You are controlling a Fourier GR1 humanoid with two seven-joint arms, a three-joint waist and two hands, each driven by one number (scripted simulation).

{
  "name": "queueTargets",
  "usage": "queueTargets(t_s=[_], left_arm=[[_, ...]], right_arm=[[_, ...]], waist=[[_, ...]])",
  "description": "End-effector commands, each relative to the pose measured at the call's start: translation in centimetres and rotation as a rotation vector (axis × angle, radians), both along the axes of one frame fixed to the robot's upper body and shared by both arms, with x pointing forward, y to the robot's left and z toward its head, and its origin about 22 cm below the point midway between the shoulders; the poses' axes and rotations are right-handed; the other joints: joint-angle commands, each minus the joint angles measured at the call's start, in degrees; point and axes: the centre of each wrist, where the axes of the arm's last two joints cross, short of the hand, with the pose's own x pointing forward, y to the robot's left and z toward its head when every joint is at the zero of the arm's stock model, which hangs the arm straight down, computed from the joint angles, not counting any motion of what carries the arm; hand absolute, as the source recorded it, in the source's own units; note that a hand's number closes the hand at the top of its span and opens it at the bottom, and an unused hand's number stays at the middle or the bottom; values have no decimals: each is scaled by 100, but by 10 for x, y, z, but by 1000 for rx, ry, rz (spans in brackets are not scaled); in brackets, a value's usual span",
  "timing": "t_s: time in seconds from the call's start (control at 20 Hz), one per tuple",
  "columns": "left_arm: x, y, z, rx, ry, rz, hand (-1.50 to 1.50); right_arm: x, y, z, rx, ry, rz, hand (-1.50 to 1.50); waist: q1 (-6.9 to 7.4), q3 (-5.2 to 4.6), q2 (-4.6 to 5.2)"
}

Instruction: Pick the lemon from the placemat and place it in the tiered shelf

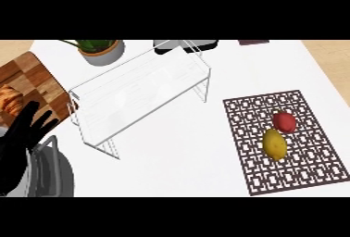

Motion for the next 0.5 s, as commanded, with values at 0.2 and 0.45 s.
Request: queueTargets(t_s=[0.2, 0.45], left_arm=[[-14, 0, -41, -52, 290, 42, 0], [-10, -3, -37, -27, 285, 31, 0]], right_arm=[[-32, 21, 2, 48, 65, 211, -150], [-30, 27, 33, 14, 173, 290, -150]], waist=[[69, -287, 204], [136, -315, 260]])
